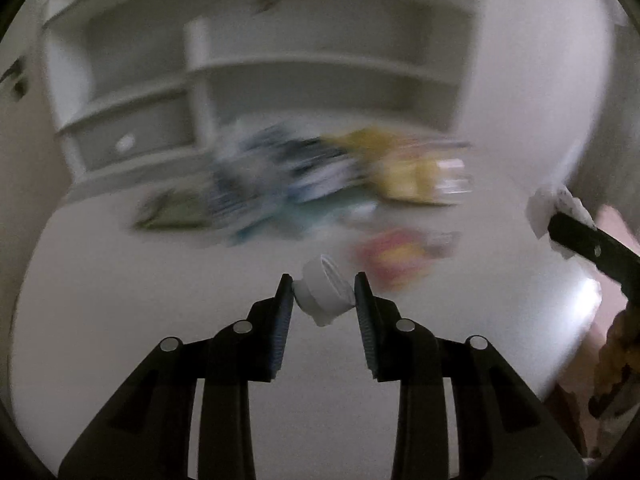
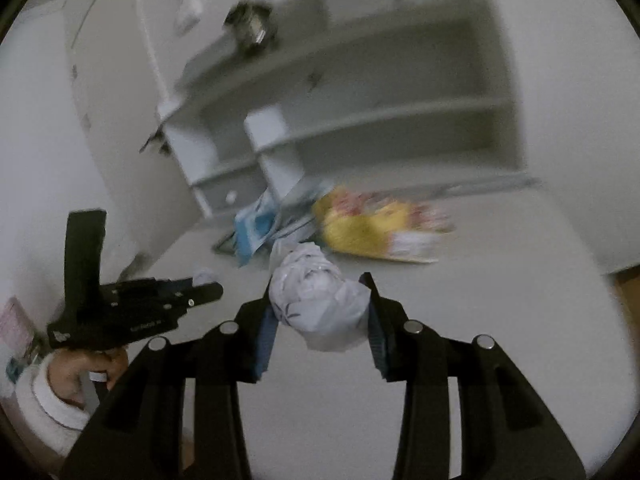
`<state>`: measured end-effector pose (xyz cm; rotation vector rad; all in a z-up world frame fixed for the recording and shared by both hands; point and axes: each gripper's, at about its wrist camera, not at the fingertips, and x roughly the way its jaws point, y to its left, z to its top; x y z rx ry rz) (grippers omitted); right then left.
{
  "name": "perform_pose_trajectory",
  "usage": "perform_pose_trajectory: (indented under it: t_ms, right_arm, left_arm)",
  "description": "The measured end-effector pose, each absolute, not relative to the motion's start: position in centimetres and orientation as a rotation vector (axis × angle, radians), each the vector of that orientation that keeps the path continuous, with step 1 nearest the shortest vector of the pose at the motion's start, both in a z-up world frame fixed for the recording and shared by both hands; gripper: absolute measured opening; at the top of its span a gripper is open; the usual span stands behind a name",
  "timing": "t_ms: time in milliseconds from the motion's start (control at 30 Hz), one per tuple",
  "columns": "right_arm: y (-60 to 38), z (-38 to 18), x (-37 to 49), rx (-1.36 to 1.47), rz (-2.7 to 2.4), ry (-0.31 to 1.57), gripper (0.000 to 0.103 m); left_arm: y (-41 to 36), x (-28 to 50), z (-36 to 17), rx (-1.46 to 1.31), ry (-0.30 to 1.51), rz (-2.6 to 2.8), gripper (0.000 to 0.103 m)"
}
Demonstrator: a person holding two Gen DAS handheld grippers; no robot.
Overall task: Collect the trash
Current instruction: 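Carry white cap and tissue in both tools over the bin, then open both tools to drop cap and tissue into the bin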
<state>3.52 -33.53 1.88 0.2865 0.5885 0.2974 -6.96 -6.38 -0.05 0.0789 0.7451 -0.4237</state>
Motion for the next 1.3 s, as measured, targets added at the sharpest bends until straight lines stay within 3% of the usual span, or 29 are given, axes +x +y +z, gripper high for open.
perform_pose_trajectory:
  t_ms: [133, 267, 467, 600, 800, 900, 1100, 1133, 1167, 1200, 1233, 1300]
  right_arm:
    - [-42.2, 4.5, -4.3, 0.306, 0.109, 0.606, 0.039]
    - [-50.4, 3.8, -11.7, 0.371, -0.090, 0.666, 0.039]
    - [-59.5, -6.3, -18.8, 0.551, -0.277, 0.883, 0.039]
    - [-63.2, -15.6, -20.7, 0.704, -0.322, 1.047, 0.039]
    - [-65.4, -30.5, -22.4, 0.945, -0.341, 1.345, 0.039]
    - [-65.6, -33.9, -23.2, 1.008, -0.364, 1.382, 0.039]
    - [-66.4, -35.6, -24.5, 1.100, -0.384, 1.342, 0.040]
    - [-66.6, -35.5, -24.4, 1.112, -0.387, 1.333, 0.043]
    - [-67.0, -35.4, -24.1, 1.128, -0.389, 1.321, 0.058]
    - [-67.3, -35.2, -24.3, 1.146, -0.402, 1.301, 0.071]
    - [-67.7, -35.0, -24.5, 1.151, -0.420, 1.286, 0.088]
    - [-68.7, -33.6, -25.2, 1.160, -0.464, 1.251, 0.088]
  left_arm:
    - [-14.3, -12.2, 2.0, 0.160, 0.679, -0.667, 0.030]
    - [-25.3, -20.1, 1.1, 0.274, 0.672, -0.941, 0.030]
    - [-38.2, -27.5, -5.9, 0.429, 0.809, -1.188, 0.030]
    - [-44.4, -27.6, -15.3, 0.549, 1.031, -1.185, 0.030]
    - [-48.0, -25.5, -28.0, 0.646, 1.325, -1.108, 0.030]
    - [-48.2, -24.8, -30.1, 0.614, 1.405, -1.108, 0.030]
    - [-49.1, -23.7, -31.0, 0.573, 1.405, -1.128, 0.031]
    - [-49.0, -24.0, -30.8, 0.568, 1.383, -1.131, 0.040]
    - [-49.0, -24.4, -30.5, 0.564, 1.365, -1.134, 0.072]
    - [-48.8, -24.4, -30.1, 0.548, 1.324, -1.134, 0.088]
    - [-48.8, -24.3, -29.6, 0.530, 1.288, -1.139, 0.095]
    - [-48.8, -24.5, -28.9, 0.511, 1.261, -1.165, 0.095]
